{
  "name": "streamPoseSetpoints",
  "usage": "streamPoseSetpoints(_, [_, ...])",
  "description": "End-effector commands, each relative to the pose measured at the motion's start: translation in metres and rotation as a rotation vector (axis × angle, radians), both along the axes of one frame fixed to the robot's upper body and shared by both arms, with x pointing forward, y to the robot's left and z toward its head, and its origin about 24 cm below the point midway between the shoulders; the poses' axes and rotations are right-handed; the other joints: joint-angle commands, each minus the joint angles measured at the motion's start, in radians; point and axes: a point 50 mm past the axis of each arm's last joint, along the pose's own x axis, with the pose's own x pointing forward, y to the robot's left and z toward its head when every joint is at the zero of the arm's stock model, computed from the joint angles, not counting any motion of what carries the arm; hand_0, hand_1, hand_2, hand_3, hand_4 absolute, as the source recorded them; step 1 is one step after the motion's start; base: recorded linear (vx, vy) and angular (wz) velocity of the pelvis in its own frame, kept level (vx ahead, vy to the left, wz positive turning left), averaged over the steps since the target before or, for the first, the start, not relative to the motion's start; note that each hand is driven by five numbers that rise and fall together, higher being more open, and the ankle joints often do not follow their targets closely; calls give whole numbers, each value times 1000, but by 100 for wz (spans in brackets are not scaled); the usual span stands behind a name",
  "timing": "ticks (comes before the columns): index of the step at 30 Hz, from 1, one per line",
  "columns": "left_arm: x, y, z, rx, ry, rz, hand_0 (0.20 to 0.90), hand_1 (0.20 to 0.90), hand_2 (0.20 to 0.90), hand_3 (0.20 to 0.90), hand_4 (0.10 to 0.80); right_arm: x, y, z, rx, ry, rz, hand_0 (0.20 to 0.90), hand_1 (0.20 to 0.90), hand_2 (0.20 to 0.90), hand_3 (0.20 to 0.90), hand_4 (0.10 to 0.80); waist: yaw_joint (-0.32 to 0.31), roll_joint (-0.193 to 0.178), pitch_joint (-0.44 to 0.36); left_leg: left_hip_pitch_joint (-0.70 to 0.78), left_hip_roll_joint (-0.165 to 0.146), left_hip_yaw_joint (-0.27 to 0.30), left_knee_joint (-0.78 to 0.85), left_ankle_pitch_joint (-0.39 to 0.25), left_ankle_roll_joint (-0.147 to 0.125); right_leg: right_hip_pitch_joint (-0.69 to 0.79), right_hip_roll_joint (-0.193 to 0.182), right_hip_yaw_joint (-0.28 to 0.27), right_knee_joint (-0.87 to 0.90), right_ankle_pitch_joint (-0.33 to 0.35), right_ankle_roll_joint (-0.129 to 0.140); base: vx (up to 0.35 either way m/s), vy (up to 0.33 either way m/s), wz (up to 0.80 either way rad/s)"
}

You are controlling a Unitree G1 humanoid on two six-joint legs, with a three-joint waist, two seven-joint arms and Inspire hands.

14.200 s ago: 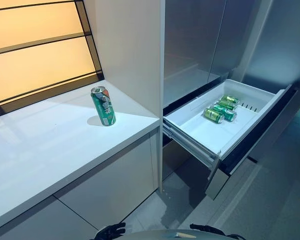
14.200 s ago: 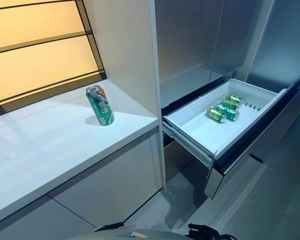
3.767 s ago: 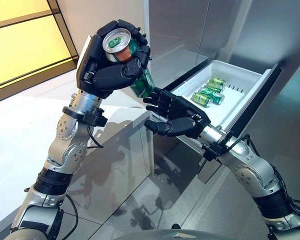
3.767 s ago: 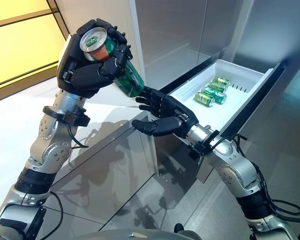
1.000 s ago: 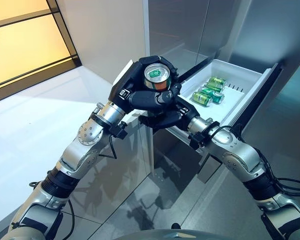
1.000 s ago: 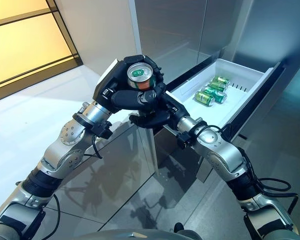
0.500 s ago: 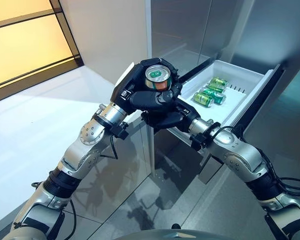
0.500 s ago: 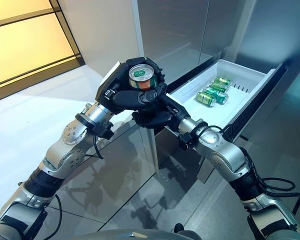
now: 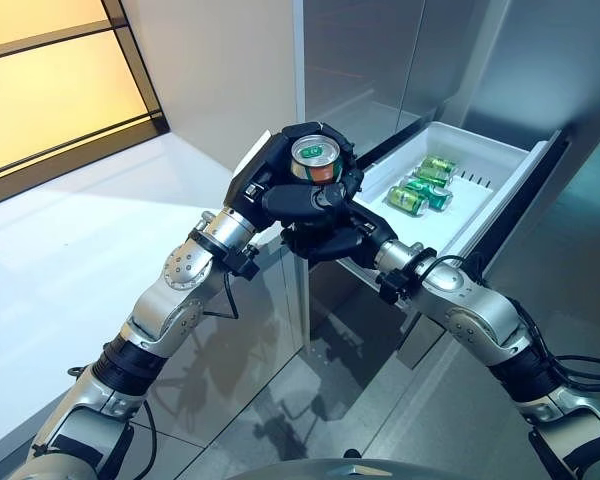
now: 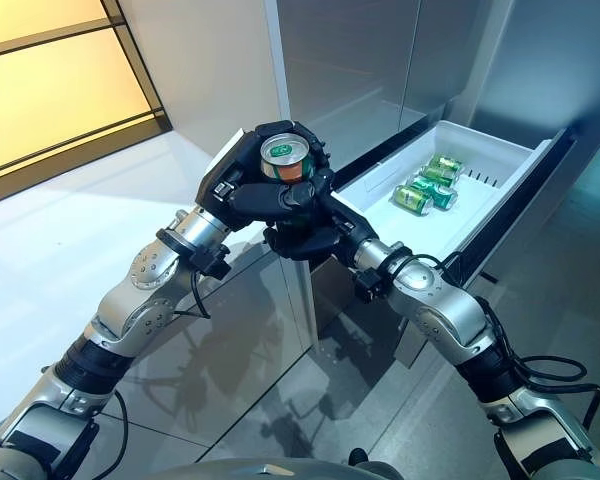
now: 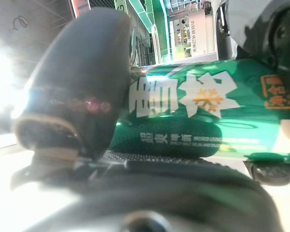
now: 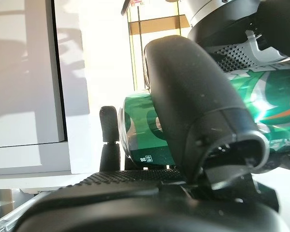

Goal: Put drinks into fridge and close the fridge

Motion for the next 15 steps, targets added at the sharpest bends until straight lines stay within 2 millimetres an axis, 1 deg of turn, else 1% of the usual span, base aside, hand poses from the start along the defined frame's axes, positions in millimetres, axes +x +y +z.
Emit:
streamPoseSetpoints(1, [-2, -12, 41, -22, -231, -58, 900, 900, 900, 900, 800, 1, 31, 64, 242, -238, 103, 300, 300, 300, 200, 100, 13, -58, -105, -49, -56, 15, 2, -31, 54, 16, -14, 19, 4, -20, 52, 0, 0, 0])
streamPoseSetpoints(4, [-3, -11, 40, -50, -231, -66, 900, 900, 900, 900, 800, 3, 29, 64, 233, -244, 82, 300, 300, 300, 200, 100, 13, -58, -105, -47, -56, 15, 2, -33, 55, 18, -14, 18, 4, -20, 52, 5, -1, 1])
streamPoseSetpoints(7, [-5, -9, 44, -88, -257, -53, 900, 900, 900, 900, 800, 5, 28, 64, 231, -248, 63, 300, 300, 300, 200, 100, 13, -58, -105, -46, -55, 16, 2, -32, 54, 19, -15, 17, 4, -20, 52, 0, 0, 0])
streamPoseSetpoints(10, [-7, -7, 52, -128, -293, -25, 900, 900, 900, 900, 800, 6, 27, 66, 233, -250, 48, 300, 300, 300, 200, 100, 14, -60, -105, -47, -55, 15, 2, -32, 53, 18, -15, 17, 4, -20, 52, 0, 0, 0])
streamPoseSetpoints(15, [-14, -1, 65, -176, -410, 36, 900, 900, 900, 900, 800, 8, 22, 68, 228, -253, 12, 300, 300, 300, 200, 100, 13, -63, -102, -45, -56, 12, 2, -32, 54, 20, -15, 17, 4, -21, 50, 0, 0, 0])
